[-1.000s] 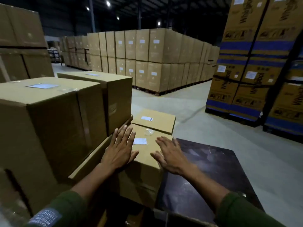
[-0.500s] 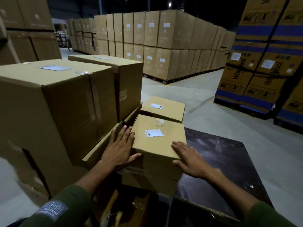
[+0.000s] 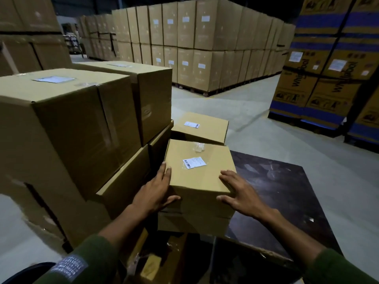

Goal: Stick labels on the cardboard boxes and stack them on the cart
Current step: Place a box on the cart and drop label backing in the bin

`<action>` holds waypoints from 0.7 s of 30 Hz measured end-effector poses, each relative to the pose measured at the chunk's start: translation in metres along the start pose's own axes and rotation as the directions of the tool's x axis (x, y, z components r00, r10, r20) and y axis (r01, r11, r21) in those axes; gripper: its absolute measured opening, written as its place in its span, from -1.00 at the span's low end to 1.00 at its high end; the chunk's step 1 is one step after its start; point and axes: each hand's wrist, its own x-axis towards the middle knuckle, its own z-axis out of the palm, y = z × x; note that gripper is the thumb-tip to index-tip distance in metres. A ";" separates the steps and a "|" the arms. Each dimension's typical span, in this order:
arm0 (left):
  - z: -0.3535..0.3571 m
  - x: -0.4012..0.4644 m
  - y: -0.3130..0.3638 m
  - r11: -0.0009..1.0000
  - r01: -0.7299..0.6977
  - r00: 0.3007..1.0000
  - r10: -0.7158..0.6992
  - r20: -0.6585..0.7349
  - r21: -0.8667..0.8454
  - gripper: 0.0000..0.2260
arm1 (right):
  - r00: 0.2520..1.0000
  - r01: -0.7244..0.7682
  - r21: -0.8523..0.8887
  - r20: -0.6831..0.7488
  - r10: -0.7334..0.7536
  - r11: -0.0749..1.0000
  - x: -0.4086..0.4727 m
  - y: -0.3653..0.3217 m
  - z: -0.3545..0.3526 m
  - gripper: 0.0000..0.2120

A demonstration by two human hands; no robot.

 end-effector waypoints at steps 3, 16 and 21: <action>0.004 -0.003 0.017 0.999 -0.011 1.000 0.011 -0.021 0.032 -0.08 | 1.000 0.006 0.011 -0.005 -0.006 1.000 -0.011 0.013 -0.007 -0.26; 0.035 -0.008 0.146 0.998 -0.040 0.998 0.041 -0.036 0.050 -0.09 | 0.999 -0.032 -0.019 -0.010 0.032 0.999 -0.103 0.097 -0.064 -0.26; 0.045 0.002 0.219 0.997 -0.074 0.997 0.075 -0.035 0.024 -0.11 | 0.996 -0.087 -0.012 -0.022 0.087 0.996 -0.147 0.142 -0.097 -0.27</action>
